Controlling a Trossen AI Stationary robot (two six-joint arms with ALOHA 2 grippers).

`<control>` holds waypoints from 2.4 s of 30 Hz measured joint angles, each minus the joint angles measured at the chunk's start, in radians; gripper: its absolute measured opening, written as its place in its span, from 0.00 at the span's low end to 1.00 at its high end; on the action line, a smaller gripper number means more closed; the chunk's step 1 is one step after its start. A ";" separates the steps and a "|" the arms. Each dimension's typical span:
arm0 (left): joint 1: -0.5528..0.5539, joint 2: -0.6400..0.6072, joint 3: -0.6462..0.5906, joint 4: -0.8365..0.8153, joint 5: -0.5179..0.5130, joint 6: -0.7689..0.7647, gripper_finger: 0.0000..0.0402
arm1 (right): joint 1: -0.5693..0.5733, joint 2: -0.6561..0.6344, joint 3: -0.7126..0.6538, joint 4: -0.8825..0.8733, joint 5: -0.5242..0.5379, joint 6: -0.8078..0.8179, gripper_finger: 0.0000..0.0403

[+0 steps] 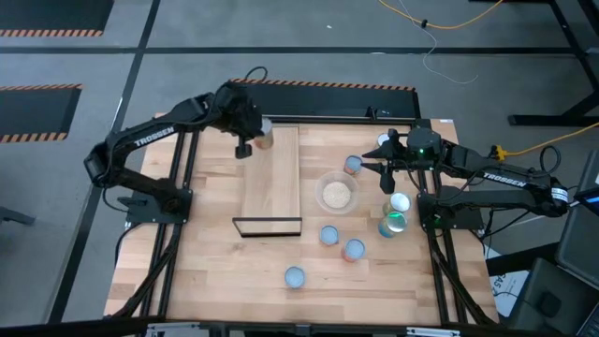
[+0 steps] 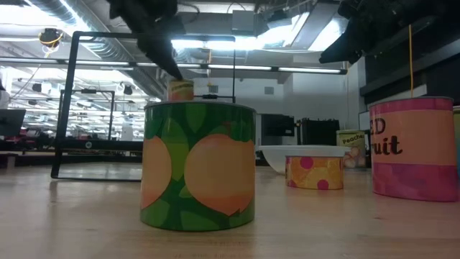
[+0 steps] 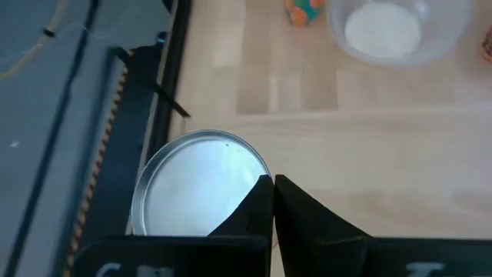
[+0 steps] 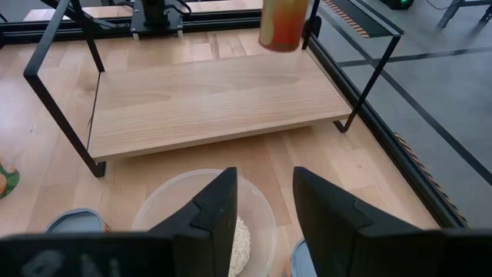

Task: Pick and place cans onto a shelf
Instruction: Put the large canned pineapple on the shelf, then put the large canned peaches on the shelf

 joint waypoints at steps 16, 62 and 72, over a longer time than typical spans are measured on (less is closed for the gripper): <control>0.069 0.003 -0.205 0.165 0.014 0.072 0.00 | 0.000 0.000 0.000 0.000 0.000 0.000 0.33; 0.069 0.040 -0.206 0.224 -0.101 0.065 0.20 | 0.000 0.000 0.000 0.000 0.000 -0.001 0.33; 0.069 0.039 -0.206 0.239 -0.099 0.065 0.20 | 0.000 0.000 0.000 0.000 0.000 -0.003 0.33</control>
